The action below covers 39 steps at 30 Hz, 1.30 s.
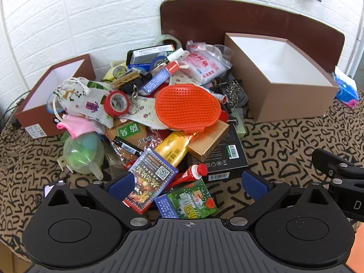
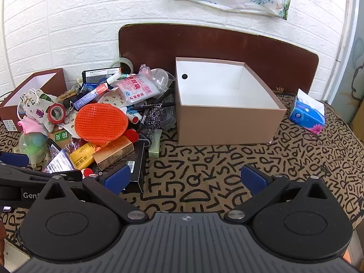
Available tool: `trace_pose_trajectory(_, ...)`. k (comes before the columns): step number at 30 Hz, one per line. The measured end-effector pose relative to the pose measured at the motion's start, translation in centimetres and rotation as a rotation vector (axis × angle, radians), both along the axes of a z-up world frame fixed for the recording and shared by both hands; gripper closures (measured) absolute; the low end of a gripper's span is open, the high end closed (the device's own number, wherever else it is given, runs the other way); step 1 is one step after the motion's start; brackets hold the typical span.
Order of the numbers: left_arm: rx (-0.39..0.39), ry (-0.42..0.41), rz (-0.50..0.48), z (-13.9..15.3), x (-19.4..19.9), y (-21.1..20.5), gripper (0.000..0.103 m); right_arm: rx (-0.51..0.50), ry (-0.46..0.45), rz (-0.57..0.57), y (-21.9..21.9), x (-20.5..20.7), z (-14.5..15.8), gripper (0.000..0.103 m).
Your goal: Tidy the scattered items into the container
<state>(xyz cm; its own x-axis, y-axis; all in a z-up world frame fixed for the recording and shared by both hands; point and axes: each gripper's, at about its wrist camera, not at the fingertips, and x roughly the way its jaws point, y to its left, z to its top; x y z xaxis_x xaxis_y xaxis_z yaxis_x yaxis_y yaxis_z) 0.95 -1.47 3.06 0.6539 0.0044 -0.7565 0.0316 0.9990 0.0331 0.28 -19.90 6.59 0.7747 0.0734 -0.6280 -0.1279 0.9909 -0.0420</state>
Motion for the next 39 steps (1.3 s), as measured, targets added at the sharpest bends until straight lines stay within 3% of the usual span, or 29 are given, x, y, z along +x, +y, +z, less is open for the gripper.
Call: trace_pose_trajectory(39,-0.01,0.027,0.011,-0.6,0.48,0.3,0.0,-0.014,0.011,0.016,0.71,0.47,-0.24,0.0)
